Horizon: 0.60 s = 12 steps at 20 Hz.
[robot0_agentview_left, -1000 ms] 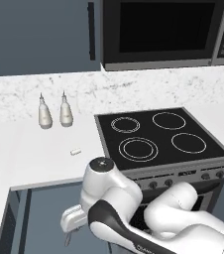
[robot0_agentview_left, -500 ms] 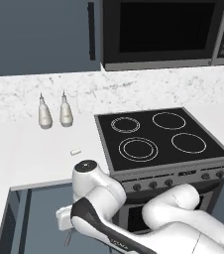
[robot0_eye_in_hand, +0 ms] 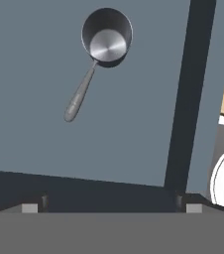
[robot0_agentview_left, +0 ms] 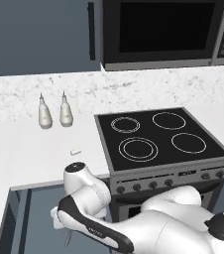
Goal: Pick the measuring cup from the drawer and place it on the counter.
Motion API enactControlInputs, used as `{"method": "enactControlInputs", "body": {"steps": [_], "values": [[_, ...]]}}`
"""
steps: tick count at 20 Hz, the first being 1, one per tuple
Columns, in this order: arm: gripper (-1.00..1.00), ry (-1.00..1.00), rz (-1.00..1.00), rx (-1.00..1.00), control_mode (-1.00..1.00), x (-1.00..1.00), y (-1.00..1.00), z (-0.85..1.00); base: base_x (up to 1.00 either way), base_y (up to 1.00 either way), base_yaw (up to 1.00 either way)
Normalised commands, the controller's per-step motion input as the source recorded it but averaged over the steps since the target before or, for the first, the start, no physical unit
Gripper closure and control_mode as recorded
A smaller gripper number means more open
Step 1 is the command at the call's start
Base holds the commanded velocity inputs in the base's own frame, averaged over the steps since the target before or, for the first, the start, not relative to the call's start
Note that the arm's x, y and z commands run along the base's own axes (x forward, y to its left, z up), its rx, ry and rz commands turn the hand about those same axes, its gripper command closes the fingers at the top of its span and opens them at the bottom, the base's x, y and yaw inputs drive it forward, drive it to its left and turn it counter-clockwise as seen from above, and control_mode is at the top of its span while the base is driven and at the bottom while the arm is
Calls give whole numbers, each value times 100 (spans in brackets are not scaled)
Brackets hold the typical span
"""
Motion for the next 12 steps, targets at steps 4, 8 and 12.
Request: {"method": "enactControlInputs", "body": {"steps": [4, 8, 12], "values": [[-100, 0, -6, -14, -100, 4, 14, -64, 0, 0, 0], [-100, 0, -5, -9, -100, 17, 22, -52, 0, 0, 0], [-100, 0, -5, -2, -100, 20, 30, -17, 0, 0, 0]]}}
